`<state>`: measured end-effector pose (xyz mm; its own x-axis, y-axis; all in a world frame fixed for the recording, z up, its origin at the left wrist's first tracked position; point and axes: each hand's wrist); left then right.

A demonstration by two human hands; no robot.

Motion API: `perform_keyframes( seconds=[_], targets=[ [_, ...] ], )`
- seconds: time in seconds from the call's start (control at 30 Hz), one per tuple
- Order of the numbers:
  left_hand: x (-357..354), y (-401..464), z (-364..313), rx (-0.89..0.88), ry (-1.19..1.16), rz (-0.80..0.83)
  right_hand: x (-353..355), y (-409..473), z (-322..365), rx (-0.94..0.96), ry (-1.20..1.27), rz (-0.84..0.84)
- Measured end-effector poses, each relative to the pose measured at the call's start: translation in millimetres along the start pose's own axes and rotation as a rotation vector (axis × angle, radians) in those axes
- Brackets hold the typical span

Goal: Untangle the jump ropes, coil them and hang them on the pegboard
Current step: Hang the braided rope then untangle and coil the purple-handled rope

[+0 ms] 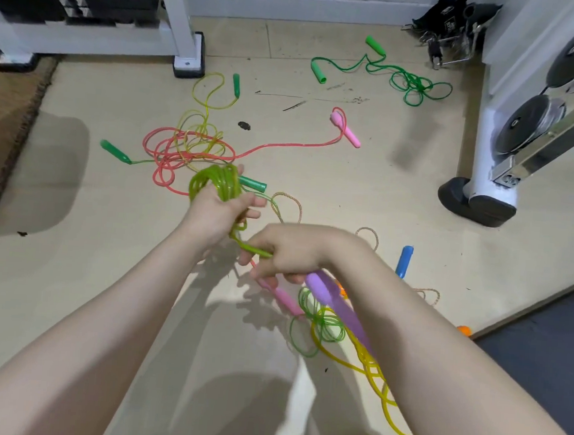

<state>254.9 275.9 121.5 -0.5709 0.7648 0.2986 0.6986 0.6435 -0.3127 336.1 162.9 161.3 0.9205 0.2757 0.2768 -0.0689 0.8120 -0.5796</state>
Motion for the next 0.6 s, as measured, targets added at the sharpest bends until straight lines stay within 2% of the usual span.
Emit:
perform_keyframes(
  seconds=[0.1, 0.17, 0.27, 0.37, 0.43, 0.53, 0.57, 0.6],
  targets=[
    [-13.2, -10.3, -10.0, -0.127, 0.156, 0.112, 21.5, -18.3, 11.5, 0.180, 0.030, -0.237],
    [-18.9, -19.7, -23.5, -0.098, 0.070, 0.229, 35.9, -32.1, 11.7, 0.263, 0.113, -0.434],
    [-24.2, -23.0, -34.4, -0.009, -0.205, 0.476, 45.4, -40.4, 2.4, 0.356, 0.234, -0.691],
    [-18.7, -18.6, -38.7, -0.016, -0.347, 0.651, 43.4, -30.7, -10.5, 0.423, 0.342, -0.842],
    [-11.5, -13.3, -36.8, -0.051, -0.372, 0.736, 38.7, -22.0, -17.6, 0.388, 0.383, -0.790],
    [-1.5, -10.9, -36.0, -0.042, -0.419, 0.912, 28.9, -14.4, -25.2, 0.395, 0.739, -0.440],
    [0.8, -10.6, -35.2, -0.022, -0.433, 0.948, 24.9, -12.2, -24.4, 0.397, 0.827, -0.348],
    [2.3, -11.5, -35.6, 0.004, -0.441, 0.946, 21.1, -10.2, -22.8, 0.396, 0.853, -0.326]
  ],
)
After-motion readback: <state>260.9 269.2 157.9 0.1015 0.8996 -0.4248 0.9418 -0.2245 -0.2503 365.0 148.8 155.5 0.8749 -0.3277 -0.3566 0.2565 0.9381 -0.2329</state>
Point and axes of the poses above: each hand's wrist, its own y-axis towards the middle knuckle, its own x-axis out of the back of the hand, z = x × y, and after that the axes turned 13 degrees about y, right-handed
